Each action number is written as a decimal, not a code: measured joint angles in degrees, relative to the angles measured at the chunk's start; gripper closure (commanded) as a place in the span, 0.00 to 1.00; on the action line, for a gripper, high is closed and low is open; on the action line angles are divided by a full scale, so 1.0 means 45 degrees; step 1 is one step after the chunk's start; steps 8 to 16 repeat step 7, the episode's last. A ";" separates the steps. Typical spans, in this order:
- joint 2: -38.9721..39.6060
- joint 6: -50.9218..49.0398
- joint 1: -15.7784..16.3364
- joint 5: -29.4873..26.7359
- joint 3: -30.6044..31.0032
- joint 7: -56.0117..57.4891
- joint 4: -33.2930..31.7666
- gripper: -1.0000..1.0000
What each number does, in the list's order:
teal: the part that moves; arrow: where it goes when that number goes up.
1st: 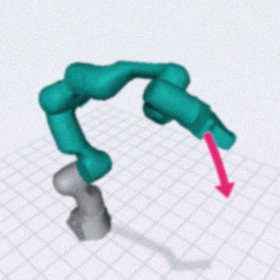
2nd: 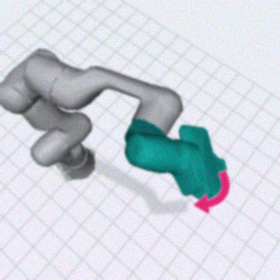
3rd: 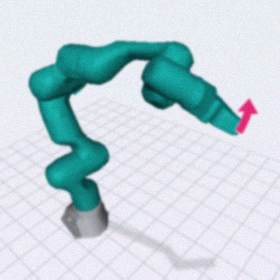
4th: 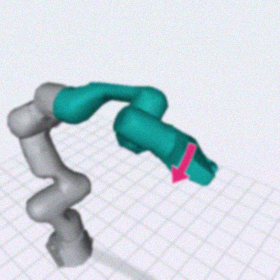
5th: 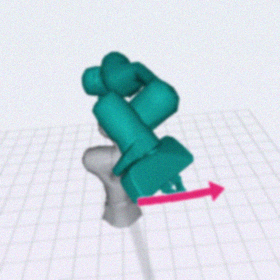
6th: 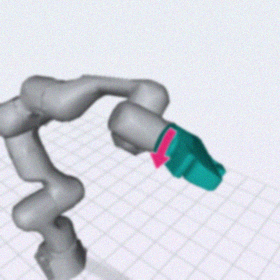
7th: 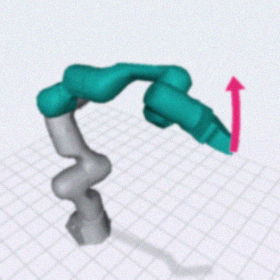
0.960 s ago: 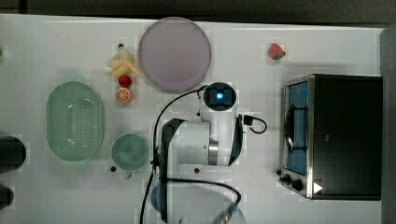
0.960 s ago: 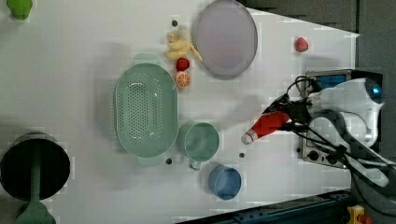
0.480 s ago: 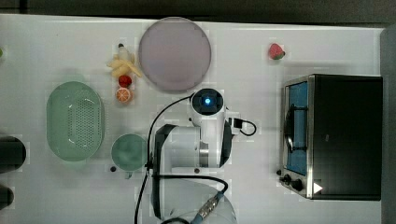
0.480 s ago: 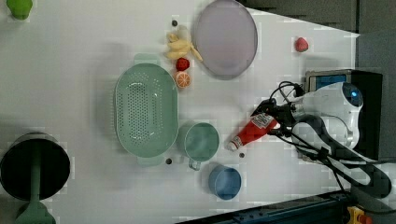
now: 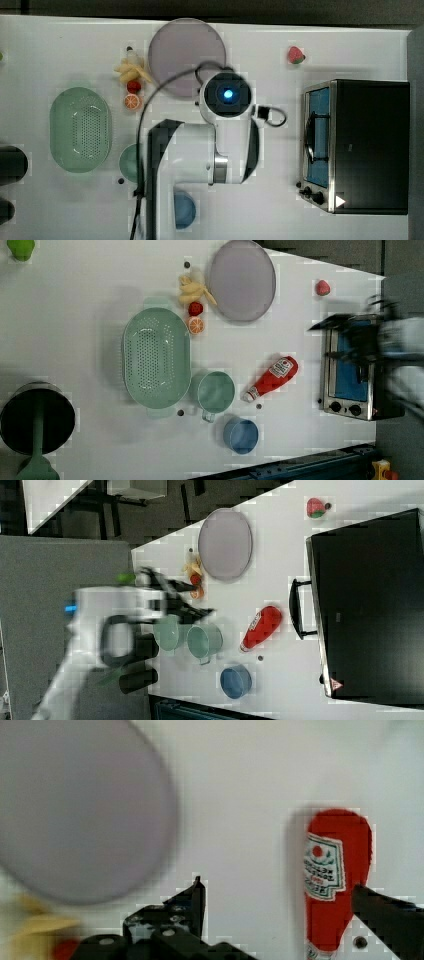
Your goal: Pick Ketchup from oven and place it on table.
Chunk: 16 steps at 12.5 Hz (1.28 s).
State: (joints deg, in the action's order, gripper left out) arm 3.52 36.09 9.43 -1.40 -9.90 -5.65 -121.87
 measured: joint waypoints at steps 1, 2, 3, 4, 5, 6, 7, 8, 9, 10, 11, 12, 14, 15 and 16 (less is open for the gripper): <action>-0.0760 -0.1076 -0.0005 0.0119 0.0022 -0.0006 0.0970 0.00; -0.1362 -0.2039 -0.0047 0.0221 0.0084 -0.0069 0.2027 0.00; -0.1850 -0.3009 0.0012 0.0226 0.0017 -0.0202 0.3071 0.00; -0.2237 -0.3820 0.0002 0.0321 0.0028 -0.0302 0.3929 0.00; -0.2467 -0.4498 0.0005 0.0419 0.0082 -0.0355 0.4737 0.00; -0.2657 -0.4986 0.0019 0.0460 0.0127 -0.0354 0.5284 0.00; -0.2809 -0.5791 0.0085 0.0364 0.0131 -0.0354 0.5695 0.00; -0.2809 -0.5791 0.0085 0.0364 0.0131 -0.0354 0.5695 0.00; -0.2809 -0.5791 0.0085 0.0364 0.0131 -0.0354 0.5695 0.00; -0.2809 -0.5791 0.0085 0.0364 0.0131 -0.0354 0.5695 0.00; -0.2809 -0.5791 0.0085 0.0364 0.0131 -0.0354 0.5695 0.00; -0.2809 -0.5791 0.0085 0.0364 0.0131 -0.0354 0.5695 0.00; -0.2809 -0.5791 0.0085 0.0364 0.0131 -0.0354 0.5695 0.00; -0.2809 -0.5791 0.0085 0.0364 0.0131 -0.0354 0.5695 0.00; -0.2809 -0.5791 0.0085 0.0364 0.0131 -0.0354 0.5695 0.00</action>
